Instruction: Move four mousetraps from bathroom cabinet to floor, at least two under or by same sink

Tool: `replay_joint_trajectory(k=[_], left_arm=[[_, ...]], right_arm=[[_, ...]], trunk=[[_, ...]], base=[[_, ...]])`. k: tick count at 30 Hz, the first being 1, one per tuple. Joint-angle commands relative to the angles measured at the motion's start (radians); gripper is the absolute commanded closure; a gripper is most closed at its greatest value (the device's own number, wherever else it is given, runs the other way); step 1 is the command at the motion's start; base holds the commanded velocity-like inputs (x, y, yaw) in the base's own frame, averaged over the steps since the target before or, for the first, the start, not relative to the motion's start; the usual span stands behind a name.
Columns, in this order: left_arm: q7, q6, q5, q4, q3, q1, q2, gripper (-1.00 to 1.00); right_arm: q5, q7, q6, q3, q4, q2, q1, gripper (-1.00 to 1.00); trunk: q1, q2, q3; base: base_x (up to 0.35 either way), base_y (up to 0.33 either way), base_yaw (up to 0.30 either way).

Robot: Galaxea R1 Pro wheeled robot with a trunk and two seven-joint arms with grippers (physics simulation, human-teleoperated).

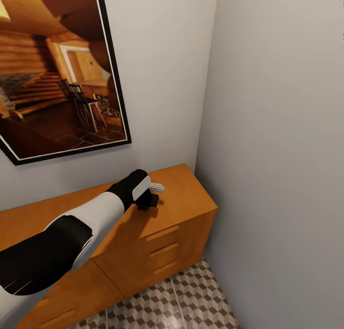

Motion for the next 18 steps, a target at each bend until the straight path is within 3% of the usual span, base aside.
replay_joint_trajectory(k=[1, 18], left_arm=[[0.007, 0.002, 0.009, 0.0, -0.004, -0.001, 0.0, 1.0], [0.007, 0.002, 0.009, 0.0, -0.004, 0.003, 0.0, 1.0]], right_arm=[[0.009, -0.01, -0.001, 0.001, 0.001, 0.0, -0.001, 1.0], [0.009, -0.01, -0.001, 0.001, 0.001, 0.0, -0.001, 1.0]], trunk=[[0.001, -0.002, 0.0], [0.001, -0.002, 0.028]], base=[[0.0, 0.0, 0.0], [0.0, 0.0, 0.0]])
